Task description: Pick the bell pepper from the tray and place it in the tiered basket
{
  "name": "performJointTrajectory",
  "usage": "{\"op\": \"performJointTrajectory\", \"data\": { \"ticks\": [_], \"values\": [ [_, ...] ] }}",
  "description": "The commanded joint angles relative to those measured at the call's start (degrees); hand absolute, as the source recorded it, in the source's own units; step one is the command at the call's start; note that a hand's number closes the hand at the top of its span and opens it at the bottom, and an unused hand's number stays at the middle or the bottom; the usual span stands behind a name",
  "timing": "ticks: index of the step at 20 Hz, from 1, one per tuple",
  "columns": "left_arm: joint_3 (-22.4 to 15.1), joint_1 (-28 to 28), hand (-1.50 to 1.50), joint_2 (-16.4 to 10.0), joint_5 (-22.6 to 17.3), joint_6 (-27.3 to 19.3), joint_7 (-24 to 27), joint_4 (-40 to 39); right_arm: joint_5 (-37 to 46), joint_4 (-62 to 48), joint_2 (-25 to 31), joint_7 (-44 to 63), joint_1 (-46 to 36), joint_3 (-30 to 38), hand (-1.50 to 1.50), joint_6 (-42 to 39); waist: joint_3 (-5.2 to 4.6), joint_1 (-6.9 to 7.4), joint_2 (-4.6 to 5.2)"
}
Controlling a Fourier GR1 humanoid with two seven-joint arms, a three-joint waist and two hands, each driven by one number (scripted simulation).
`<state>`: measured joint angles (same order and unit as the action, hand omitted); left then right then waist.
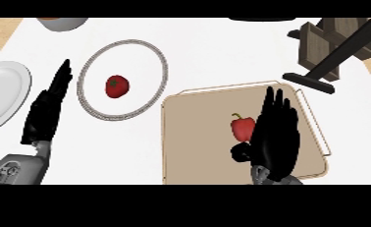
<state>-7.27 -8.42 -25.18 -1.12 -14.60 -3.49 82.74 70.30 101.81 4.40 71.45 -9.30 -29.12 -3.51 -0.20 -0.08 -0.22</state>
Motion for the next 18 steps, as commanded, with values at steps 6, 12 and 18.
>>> {"op": "performJointTrajectory", "data": {
  "ticks": [6,12,18],
  "values": [
    [-0.4,-1.2,0.0,1.8,1.7,-1.0,-0.6,-0.2,5.9,-2.6,-4.3,13.8,-2.2,-1.1,-1.5,-9.8,0.13,0.06,0.18],
    [0.9,1.5,0.0,1.2,0.7,1.5,3.7,-2.1,3.5,-5.7,-4.3,13.8,-3.5,0.4,-1.5,-8.4,0.13,0.65,0.35],
    [1.5,-2.8,0.0,1.3,1.6,1.3,0.9,-2.9,3.8,-5.0,-4.4,13.8,-0.8,0.2,-1.5,-6.3,0.15,0.01,0.3]
  ]
}}
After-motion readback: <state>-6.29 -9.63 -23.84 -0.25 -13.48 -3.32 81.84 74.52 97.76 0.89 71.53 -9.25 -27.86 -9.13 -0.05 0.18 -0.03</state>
